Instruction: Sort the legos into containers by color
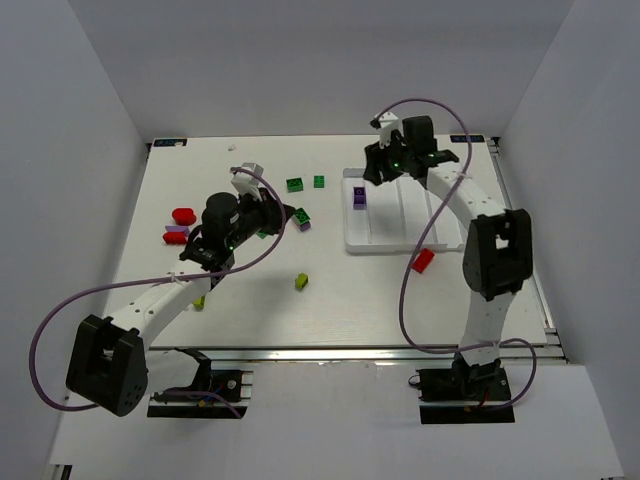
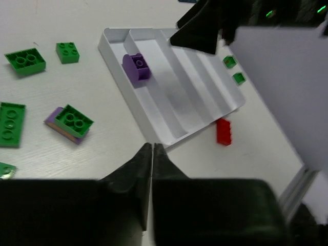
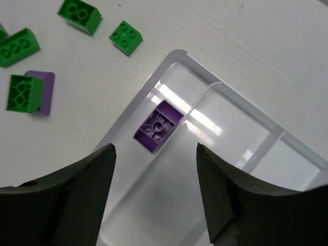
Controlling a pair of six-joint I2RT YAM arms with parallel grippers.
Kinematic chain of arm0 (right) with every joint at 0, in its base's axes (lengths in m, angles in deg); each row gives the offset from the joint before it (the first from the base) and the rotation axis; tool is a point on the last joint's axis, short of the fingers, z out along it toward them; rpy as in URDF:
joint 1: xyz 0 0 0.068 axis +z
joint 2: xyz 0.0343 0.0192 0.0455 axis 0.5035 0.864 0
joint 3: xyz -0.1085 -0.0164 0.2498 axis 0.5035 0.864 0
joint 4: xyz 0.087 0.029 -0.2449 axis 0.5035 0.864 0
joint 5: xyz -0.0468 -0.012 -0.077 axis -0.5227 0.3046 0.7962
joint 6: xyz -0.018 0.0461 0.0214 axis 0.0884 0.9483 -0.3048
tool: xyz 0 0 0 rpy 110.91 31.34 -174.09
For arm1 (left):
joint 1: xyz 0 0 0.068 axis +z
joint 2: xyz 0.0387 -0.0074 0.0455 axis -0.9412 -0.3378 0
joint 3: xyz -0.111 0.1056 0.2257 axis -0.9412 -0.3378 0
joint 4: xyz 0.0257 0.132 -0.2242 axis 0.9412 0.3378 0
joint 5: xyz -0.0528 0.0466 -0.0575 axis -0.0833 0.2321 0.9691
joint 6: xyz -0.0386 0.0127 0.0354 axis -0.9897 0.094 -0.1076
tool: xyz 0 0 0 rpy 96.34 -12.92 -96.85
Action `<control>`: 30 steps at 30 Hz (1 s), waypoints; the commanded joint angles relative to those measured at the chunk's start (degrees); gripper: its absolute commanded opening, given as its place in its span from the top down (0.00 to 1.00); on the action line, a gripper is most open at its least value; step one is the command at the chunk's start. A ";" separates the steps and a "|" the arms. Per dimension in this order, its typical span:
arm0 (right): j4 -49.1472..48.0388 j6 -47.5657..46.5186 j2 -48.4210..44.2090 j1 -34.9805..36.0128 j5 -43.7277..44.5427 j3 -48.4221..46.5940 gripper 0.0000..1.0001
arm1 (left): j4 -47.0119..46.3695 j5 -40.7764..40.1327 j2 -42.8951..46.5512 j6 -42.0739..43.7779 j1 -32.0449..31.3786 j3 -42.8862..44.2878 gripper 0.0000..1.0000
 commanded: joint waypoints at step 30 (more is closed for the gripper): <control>4.27 -4.91 -41.63 -24.68 -14.18 34.26 0.30 | 19.90 -13.68 -15.92 4.98 -2.42 14.99 0.30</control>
